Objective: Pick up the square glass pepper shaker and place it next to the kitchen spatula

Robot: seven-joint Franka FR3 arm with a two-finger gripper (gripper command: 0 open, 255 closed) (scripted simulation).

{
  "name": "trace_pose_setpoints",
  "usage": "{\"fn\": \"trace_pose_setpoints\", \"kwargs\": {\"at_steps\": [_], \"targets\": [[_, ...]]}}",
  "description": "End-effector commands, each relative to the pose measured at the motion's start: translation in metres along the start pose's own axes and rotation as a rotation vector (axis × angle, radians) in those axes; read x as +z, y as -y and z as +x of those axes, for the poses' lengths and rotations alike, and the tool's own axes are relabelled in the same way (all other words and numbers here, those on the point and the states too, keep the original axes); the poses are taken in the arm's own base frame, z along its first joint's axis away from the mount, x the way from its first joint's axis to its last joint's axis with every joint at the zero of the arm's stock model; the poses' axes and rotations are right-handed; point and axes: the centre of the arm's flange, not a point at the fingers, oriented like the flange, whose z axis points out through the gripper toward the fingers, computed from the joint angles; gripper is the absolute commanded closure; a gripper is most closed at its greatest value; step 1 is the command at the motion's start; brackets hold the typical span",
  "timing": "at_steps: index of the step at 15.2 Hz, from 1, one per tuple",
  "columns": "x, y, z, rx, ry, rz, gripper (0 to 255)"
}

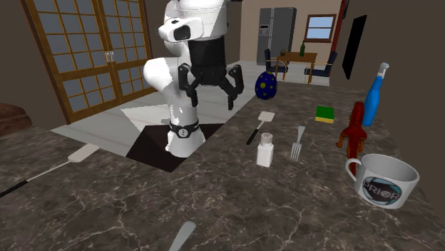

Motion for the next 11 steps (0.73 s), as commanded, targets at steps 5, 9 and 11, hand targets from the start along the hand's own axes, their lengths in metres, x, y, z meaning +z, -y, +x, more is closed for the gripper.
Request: {"fn": "trace_pose_setpoints", "kwargs": {"at_steps": [5, 9, 11], "targets": [[0.046, 0.063, -0.006, 0.065, 0.031, -0.003, 0], [0.078, 0.106, -0.008, 0.107, 0.051, -0.005, 0], [0.093, 0.127, -0.008, 0.127, 0.062, -0.007, 0]]}}
